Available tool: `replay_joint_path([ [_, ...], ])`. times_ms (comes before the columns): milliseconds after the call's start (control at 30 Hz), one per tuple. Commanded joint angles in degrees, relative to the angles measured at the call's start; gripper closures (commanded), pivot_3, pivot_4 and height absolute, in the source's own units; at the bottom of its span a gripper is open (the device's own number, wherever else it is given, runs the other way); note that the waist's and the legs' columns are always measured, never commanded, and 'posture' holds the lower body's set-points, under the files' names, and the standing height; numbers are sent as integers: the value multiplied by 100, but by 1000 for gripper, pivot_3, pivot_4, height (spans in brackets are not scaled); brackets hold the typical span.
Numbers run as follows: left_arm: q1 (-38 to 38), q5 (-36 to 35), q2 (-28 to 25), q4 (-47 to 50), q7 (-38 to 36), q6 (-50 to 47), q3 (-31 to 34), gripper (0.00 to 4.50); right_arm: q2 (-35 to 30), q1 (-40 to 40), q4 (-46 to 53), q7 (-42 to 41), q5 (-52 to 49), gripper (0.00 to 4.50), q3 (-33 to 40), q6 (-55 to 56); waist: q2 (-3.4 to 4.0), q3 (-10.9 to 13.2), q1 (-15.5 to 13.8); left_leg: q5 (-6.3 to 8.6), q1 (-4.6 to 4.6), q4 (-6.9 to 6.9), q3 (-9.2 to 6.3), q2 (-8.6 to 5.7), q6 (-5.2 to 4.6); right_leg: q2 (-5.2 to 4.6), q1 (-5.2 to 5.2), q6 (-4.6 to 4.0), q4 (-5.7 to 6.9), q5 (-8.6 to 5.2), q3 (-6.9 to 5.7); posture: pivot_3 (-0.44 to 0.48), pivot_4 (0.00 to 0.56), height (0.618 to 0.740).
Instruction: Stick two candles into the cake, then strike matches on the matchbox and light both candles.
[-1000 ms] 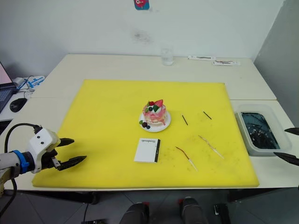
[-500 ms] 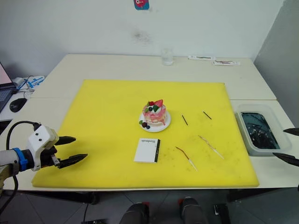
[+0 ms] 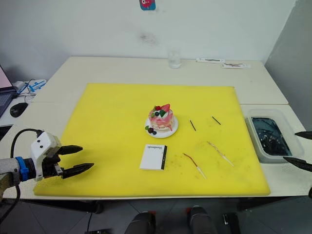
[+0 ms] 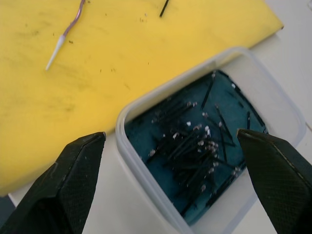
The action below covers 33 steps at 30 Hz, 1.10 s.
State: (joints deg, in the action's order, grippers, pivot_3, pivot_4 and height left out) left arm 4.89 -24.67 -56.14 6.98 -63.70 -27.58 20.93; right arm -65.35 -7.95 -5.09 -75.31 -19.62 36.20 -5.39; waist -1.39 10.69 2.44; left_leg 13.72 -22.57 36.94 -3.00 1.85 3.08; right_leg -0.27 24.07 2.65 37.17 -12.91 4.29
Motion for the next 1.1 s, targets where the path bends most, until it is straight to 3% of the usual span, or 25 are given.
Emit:
replay_joint_path([
  [33, -37, -451, -23, 461, -4, -508, 162, 35, 7, 133, 382, 89, -212, 0, 73, -157, 0, 0, 0, 0, 2, 0, 0, 0, 0, 0, 0, 0, 2, 0, 0, 0, 150, 740],
  [233, -53, -794, 44, 848, 78, -960, 55, 35, 75, 99, 800, 181, -320, 0, 152, -403, 0, 0, -1, 0, 2, 1, 0, 0, 0, 0, -1, 0, 3, 0, 0, 0, 150, 740],
  [500, -66, -1332, 53, 1898, -163, -1187, -275, 35, 358, -139, 2200, 678, -681, 0, 70, -1545, 0, 0, -12, 0, 1, 2, -2, 0, 0, 0, -2, 0, 3, 0, 0, 0, 150, 740],
  [767, -1169, -1862, 556, 2936, 414, -1455, -1277, 35, 1037, -438, 3943, 2016, -735, 0, -496, -2730, -1, -2, -57, 0, 2, 9, -7, -1, 0, 3, -7, 2, 4, 1, 0, 0, 150, 740],
  [1100, -2035, -1638, 983, 2830, 620, -1326, -2204, 35, 1695, -654, 3881, 2885, 39, 0, -1693, -2586, -6, -5, -49, 0, -3, 9, -10, -2, 0, 7, -5, 2, 2, 1, 3, 0, 150, 740],
])
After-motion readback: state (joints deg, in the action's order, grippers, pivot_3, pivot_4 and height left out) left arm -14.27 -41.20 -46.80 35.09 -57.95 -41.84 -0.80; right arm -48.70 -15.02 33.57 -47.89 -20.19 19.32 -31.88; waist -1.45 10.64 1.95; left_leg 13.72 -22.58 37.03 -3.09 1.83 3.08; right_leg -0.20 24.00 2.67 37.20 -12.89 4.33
